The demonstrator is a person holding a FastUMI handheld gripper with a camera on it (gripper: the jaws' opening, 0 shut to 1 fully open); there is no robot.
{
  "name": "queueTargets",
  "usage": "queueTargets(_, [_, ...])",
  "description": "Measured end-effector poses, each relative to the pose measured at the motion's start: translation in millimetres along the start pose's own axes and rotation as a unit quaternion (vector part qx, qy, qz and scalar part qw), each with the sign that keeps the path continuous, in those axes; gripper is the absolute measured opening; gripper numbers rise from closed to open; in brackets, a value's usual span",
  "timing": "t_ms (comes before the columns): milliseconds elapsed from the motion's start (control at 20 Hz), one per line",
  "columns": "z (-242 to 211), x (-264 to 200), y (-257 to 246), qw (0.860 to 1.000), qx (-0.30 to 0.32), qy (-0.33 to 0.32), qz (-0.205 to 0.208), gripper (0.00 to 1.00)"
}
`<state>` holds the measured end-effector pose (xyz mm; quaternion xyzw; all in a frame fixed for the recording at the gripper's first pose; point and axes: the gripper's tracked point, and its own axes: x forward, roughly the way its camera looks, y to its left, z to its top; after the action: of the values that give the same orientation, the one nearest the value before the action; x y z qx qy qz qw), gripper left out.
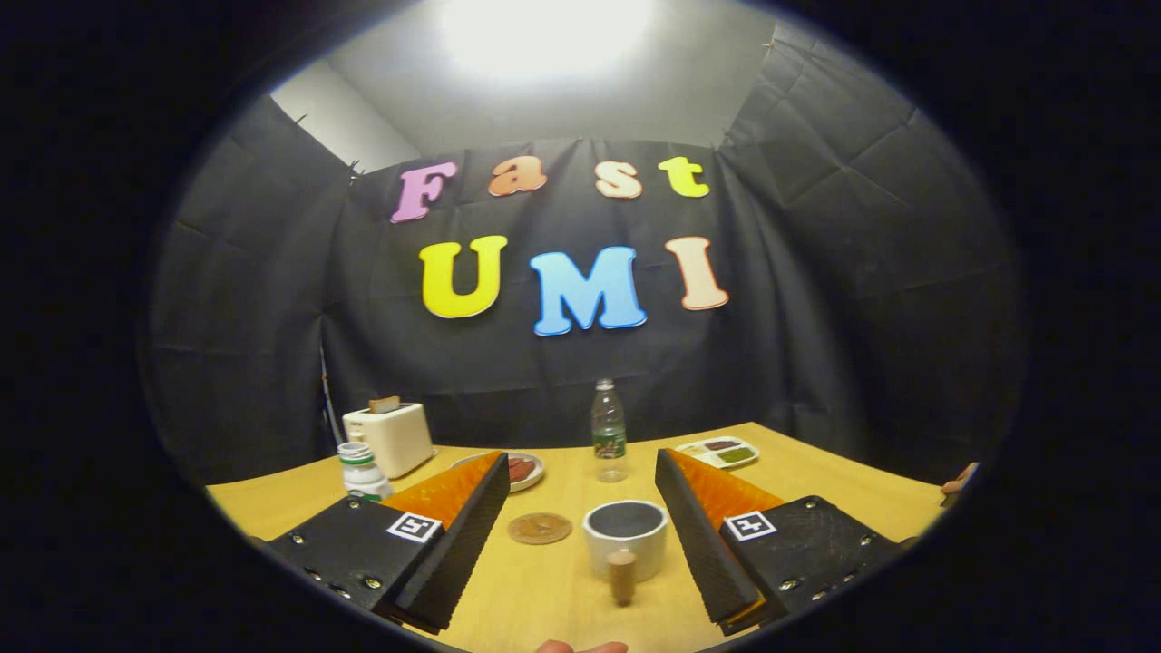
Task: Take the bottle from table, then pour the juice into the cup, finally place the bottle on the coaster
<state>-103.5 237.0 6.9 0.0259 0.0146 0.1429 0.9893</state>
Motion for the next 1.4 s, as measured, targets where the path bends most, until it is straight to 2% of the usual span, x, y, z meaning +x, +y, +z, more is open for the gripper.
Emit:
queueTargets(150, [-17.2,2.6,53.5,0.999,-0.013,0.011,0.044,0.98])
queueTargets(300, [-33.9,9.7,88.8,0.998,-0.008,0.02,0.062,0.98])
queueTargets(750, [-92.1,46.9,145.4,0.994,-0.006,0.066,0.086,0.98])
queueTargets(1200, [-127.7,86.3,166.6,0.993,0.005,0.089,0.082,0.98])
queueTargets(1250, [-128.4,89.4,168.9,0.993,0.011,0.088,0.083,0.96])
queueTargets(1350, [-126.7,91.4,167.0,0.994,0.007,0.085,0.075,0.8])
queueTargets(1400, [-127.8,91.6,167.4,0.994,0.004,0.084,0.074,0.78])
